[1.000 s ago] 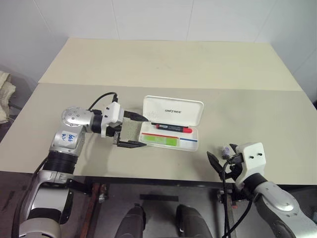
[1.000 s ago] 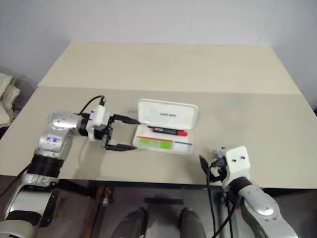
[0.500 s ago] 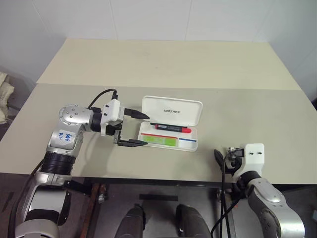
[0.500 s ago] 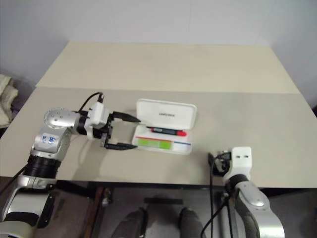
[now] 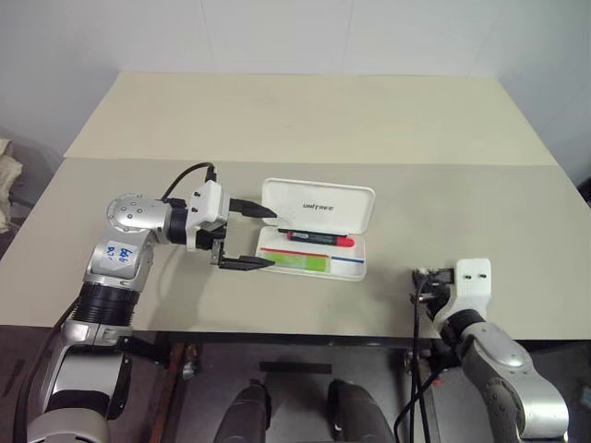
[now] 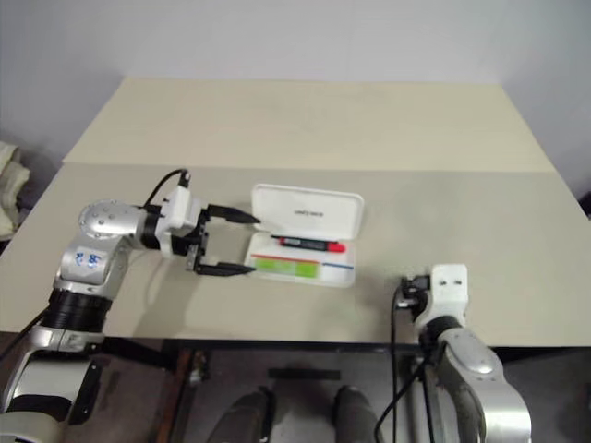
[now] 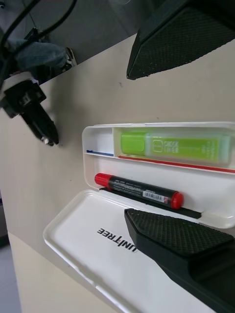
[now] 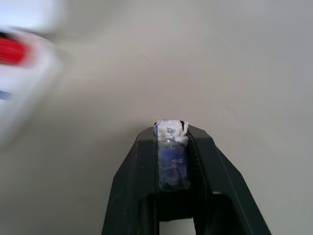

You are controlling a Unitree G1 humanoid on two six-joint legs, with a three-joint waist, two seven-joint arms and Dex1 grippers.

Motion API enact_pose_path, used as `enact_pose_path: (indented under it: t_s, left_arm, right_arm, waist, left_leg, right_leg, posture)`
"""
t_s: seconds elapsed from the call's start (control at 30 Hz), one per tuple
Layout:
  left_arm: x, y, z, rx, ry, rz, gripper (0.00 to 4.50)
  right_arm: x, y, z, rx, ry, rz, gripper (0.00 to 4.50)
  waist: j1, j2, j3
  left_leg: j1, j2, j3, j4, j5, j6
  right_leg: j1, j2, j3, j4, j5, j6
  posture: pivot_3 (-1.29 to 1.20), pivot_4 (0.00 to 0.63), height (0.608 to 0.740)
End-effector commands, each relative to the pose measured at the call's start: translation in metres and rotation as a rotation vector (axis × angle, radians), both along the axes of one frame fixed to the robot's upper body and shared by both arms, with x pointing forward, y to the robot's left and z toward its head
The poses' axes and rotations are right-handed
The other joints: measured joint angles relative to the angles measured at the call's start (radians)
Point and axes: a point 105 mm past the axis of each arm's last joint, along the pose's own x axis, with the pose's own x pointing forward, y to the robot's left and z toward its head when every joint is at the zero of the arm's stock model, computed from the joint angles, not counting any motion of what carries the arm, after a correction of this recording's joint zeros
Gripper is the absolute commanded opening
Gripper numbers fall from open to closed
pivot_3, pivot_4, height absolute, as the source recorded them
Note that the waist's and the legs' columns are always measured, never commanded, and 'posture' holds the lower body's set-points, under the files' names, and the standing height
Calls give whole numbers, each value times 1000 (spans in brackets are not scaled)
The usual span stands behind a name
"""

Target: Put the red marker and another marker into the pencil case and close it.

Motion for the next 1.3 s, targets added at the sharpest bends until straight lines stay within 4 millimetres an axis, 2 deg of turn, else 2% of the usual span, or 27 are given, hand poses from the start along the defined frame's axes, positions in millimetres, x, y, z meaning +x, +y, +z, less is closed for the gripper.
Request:
enact_pose_path:
  t_s: [0.03, 0.17, 0.27, 0.37, 0.5, 0.7, 0.83, 1.17, 1.3]
  left_arm:
    - [-3, 3, 10, -12, -44, -3, 4500]
    - [-2, 7, 8, -8, -38, 11, 4500]
    - [-1, 10, 6, -4, -34, 19, 4500]
    - [-2, 9, 3, -4, -32, 22, 4500]
    - [-6, 12, 0, 1, -26, 31, 4500]
    - [-7, 16, 1, -1, -35, 57, 4500]
    - [-11, 20, -2, -1, -32, 76, 4500]
    - [-10, 19, -1, -4, -37, 80, 4500]
    - [-9, 16, -1, -6, -40, 73, 4500]
  right_arm:
    - [5, 23, 38, -41, -153, 226, 398]
    - [12, 40, 59, -108, -222, 462, 398]
    - [16, 50, 63, -160, -239, 601, 398]
    - [26, 70, 61, -251, -242, 821, 398]
    - [36, 85, 44, -272, -201, 971, 398]
    - [34, 94, 25, -269, -160, 1060, 398]
    - [28, 92, 12, -275, -119, 1085, 398]
    - [27, 84, 6, -290, -92, 1080, 398]
    - [32, 80, 6, -314, -100, 1060, 1761]
  waist:
    - [-1, 0, 0]
    - [1, 0, 0]
    - [4, 0, 0]
    - [-3, 0, 0]
    - [-6, 0, 0]
    - [2, 0, 0]
    - [3, 0, 0]
    - [4, 0, 0]
    - [5, 0, 0]
  left_leg:
    - [0, 0, 0, 0, 0, 0]
    - [0, 1, -2, -1, 0, 0]
    - [0, 0, -2, -1, 0, 0]
    - [0, 0, 0, 0, -1, 0]
    - [0, 0, -1, 0, 0, 0]
    - [-3, 0, -1, 0, -1, 0]
    - [-2, 0, -1, 0, -1, -1]
    - [-1, 0, -1, 0, 0, -2]
    - [-1, 0, -1, 0, 0, -2]
  right_leg:
    - [0, 0, 0, 0, 0, 0]
    - [0, 1, -1, 1, -1, 0]
    - [0, 1, -1, 0, -1, 0]
    - [0, 1, -1, 0, -1, 1]
    - [0, 1, -1, 0, -1, 1]
    - [-2, 0, -1, 0, -2, 2]
    - [-2, 0, -1, 0, -2, 2]
    - [-2, 0, -1, 2, -2, 1]
    - [-2, 0, -1, 2, -2, 1]
  posture:
    - [0, 150, 740]
    - [0, 150, 740]
    - [0, 150, 740]
    - [0, 150, 740]
    - [0, 150, 740]
    - [0, 150, 740]
    - [0, 150, 740]
    - [0, 150, 740]
    - [0, 150, 740]
